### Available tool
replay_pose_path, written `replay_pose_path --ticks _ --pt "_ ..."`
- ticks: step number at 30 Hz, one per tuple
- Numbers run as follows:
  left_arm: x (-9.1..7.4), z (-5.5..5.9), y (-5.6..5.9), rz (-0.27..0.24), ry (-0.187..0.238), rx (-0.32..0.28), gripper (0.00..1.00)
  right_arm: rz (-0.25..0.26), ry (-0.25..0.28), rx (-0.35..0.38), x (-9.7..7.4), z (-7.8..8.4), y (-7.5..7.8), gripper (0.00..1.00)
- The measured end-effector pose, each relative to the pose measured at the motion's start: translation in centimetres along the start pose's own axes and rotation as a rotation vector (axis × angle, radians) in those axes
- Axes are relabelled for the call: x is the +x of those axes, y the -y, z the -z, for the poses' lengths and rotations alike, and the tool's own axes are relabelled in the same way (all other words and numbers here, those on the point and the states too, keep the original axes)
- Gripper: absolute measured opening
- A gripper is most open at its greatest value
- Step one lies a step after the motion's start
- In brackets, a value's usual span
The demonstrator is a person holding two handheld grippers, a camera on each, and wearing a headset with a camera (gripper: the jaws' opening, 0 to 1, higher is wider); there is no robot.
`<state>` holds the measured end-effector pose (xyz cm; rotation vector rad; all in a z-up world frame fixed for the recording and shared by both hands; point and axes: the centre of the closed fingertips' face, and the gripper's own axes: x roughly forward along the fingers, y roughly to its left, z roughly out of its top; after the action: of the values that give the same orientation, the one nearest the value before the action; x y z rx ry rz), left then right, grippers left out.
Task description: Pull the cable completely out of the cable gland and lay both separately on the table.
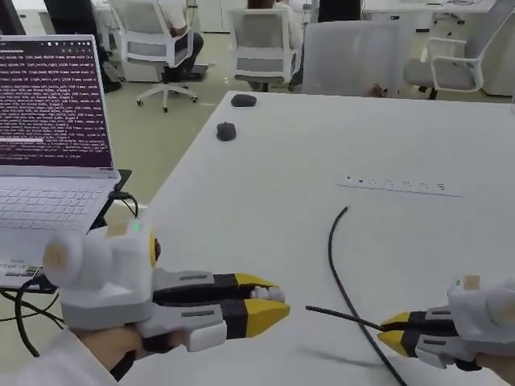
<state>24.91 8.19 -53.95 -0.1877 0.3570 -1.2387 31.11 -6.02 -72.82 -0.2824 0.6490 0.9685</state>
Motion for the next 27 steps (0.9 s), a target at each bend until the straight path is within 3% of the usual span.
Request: replay_pose_path --ticks 5,12,19,27 --pt "0.3 -0.1 0.0 -0.011 0.007 -0.013 0.17 0.001 -0.053 0.014 0.8 1.7 0.3 0.08" --pt "0.6 0.3 -0.2 -0.027 0.008 -0.029 0.17 -0.006 -0.058 0.04 1.3 2.4 0.0 0.09" --pt "0.8 0.7 -0.2 -0.038 -0.014 -0.037 0.17 -0.03 -0.05 0.09 1.4 2.8 -0.3 0.12" --pt "1.7 0.3 -0.3 -0.036 -0.025 -0.023 0.17 0.018 -0.011 0.107 0.9 2.3 0.7 0.14"
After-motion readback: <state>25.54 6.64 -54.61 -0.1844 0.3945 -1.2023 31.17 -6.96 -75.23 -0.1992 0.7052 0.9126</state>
